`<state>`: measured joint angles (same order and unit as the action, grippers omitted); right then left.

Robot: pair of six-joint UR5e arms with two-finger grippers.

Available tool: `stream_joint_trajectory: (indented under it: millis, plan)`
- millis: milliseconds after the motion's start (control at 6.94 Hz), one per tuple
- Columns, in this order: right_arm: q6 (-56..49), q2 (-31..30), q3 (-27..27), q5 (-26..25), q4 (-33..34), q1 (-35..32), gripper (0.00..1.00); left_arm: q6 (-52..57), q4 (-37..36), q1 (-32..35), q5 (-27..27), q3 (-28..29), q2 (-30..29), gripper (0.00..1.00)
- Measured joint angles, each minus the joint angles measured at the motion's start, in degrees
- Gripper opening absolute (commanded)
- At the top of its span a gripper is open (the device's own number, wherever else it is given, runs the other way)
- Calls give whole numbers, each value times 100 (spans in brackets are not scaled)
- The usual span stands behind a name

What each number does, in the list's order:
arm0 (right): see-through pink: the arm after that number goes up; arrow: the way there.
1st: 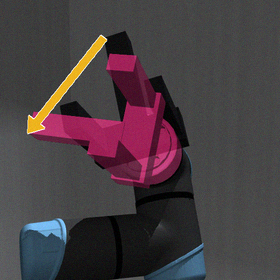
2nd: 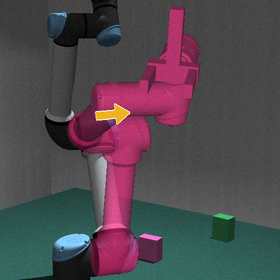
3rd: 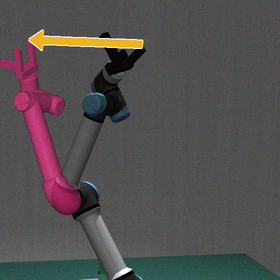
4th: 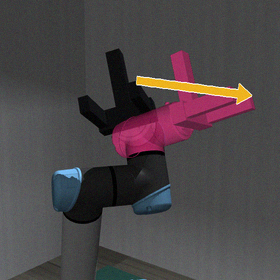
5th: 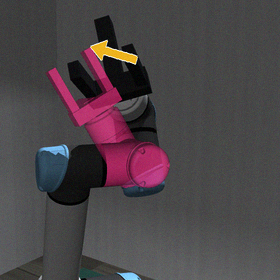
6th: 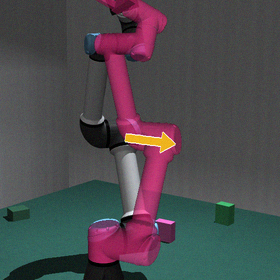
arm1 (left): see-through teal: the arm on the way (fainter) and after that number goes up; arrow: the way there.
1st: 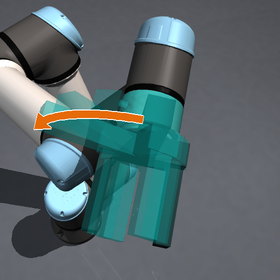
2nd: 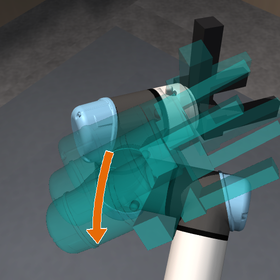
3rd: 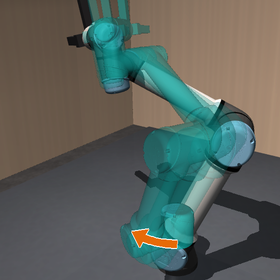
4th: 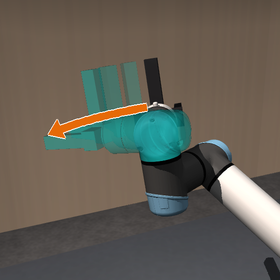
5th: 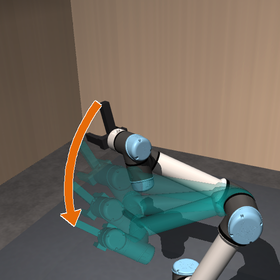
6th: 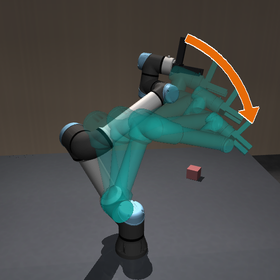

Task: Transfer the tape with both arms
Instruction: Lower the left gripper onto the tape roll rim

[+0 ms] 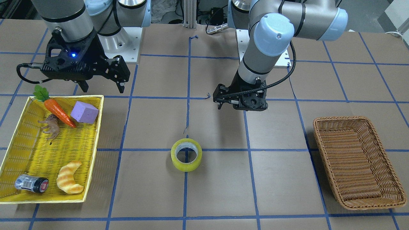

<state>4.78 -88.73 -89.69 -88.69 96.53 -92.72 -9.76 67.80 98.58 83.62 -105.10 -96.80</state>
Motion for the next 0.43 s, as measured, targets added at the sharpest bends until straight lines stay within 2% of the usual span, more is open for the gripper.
stream_joint_trajectory:
  millis: [432]
  plan:
    - [19, 1, 58, -10, -13, 0, 100, -413, -843, 231, -127, -77, -603, 100]
